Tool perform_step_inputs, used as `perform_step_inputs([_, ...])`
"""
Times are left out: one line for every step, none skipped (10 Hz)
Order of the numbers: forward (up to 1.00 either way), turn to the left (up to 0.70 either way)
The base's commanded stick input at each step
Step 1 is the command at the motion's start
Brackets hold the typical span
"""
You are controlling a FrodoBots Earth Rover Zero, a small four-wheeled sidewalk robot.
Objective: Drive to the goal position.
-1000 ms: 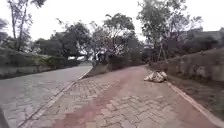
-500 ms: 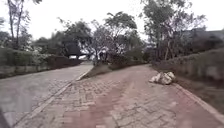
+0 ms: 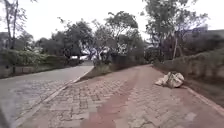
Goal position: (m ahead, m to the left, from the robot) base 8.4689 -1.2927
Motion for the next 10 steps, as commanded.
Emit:
perform_step_inputs([0.7, 0.0])
perform_step_inputs([0.7, 0.0])
perform_step_inputs([0.7, 0.0])
perform_step_inputs([0.7, 0.0])
perform_step_inputs([0.7, 0.0])
perform_step_inputs([0.7, 0.0])
perform_step_inputs([0.7, 0.0])
perform_step_inputs([0.7, 0.0])
perform_step_inputs([0.7, -0.02])
perform_step_inputs([0.7, -0.04])
